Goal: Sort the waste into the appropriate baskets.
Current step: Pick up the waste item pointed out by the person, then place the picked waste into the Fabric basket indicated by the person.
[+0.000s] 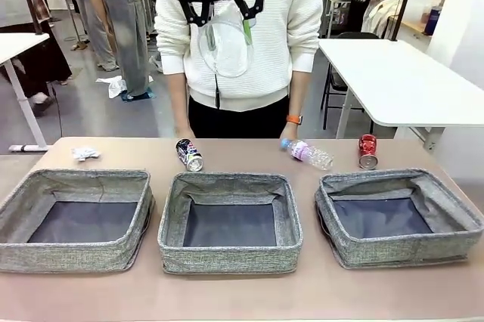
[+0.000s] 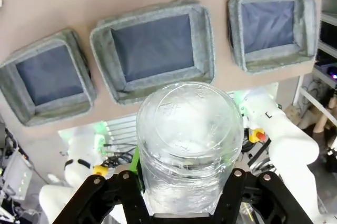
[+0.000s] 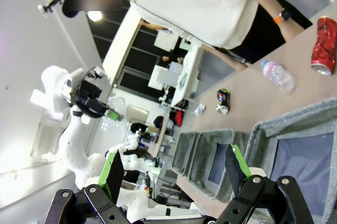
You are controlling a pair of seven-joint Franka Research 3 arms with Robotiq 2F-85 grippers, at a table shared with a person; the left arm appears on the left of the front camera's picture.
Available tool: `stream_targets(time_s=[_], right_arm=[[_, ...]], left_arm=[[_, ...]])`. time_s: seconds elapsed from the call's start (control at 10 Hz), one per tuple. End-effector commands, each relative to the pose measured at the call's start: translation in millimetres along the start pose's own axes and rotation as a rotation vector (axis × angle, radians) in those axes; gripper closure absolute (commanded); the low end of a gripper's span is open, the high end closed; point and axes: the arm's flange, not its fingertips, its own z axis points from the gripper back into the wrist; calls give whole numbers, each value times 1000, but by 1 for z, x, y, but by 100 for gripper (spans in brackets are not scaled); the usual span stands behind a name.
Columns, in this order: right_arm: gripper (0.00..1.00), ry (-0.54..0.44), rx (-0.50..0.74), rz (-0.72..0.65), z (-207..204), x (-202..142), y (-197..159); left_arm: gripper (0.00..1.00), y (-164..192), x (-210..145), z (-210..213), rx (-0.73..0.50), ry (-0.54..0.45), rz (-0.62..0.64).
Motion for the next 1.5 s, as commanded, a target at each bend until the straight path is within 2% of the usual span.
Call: stream_targets(time_s=[0.0, 1.4], right_arm=[[0, -14, 18, 27, -2, 3, 1], [0, -14, 18, 27, -2, 3, 1]], left_arm=[[38, 1, -4, -6, 11, 23, 20], [38, 1, -4, -6, 11, 23, 20]])
